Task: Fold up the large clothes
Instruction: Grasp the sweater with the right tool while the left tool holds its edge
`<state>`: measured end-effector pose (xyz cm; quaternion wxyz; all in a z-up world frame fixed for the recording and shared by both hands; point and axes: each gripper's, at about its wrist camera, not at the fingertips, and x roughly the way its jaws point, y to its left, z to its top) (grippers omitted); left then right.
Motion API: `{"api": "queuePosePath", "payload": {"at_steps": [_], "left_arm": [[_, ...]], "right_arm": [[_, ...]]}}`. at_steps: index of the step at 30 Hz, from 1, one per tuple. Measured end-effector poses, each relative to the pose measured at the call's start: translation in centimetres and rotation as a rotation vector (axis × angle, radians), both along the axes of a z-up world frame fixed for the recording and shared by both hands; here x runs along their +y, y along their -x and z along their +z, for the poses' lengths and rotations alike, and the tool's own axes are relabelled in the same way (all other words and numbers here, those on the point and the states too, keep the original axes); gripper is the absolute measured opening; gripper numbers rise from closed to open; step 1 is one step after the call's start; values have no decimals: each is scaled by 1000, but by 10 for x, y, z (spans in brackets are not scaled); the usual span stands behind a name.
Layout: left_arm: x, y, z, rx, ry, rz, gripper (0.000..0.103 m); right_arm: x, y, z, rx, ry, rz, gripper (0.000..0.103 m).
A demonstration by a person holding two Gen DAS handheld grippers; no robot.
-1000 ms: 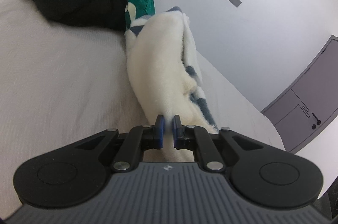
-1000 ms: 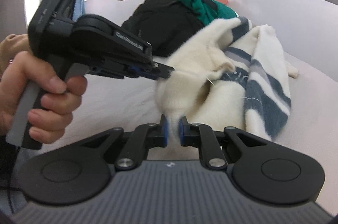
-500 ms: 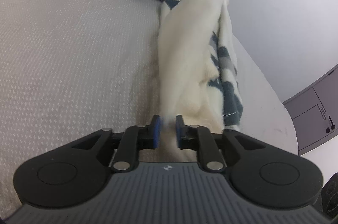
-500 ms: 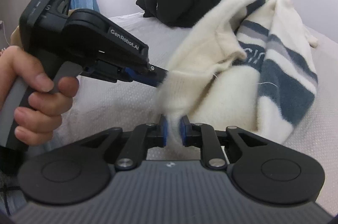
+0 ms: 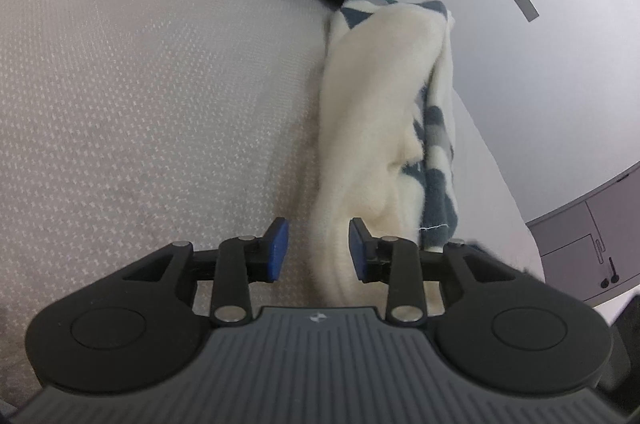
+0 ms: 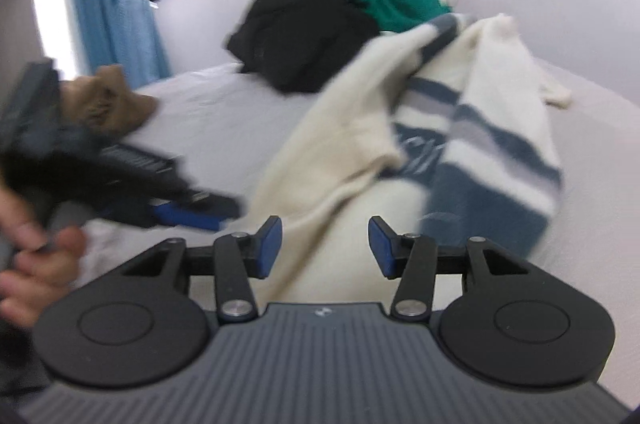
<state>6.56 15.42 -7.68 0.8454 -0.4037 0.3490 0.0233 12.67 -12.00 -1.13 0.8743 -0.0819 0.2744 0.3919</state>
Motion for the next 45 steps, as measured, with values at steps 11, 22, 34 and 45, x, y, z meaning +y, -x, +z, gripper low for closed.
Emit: {"api": "queuePosePath", "payload": {"at_steps": [11,22,34,45], "left_arm": [[-1,-11,-8,-21,18,-30,38],[-2,-29,-18,0,-3,-29,38],[0,-38,-24,8,1,2,38],[-16,-30,2,-176,-54,-43,58]], "right_arm": [[57,-82,-30,-122,179,10,50],[85,-102,-46,-129,234,79,49],[84,-96,-53,-201,297,145,48],[55,-93,6,-253,-18,2,7]]}}
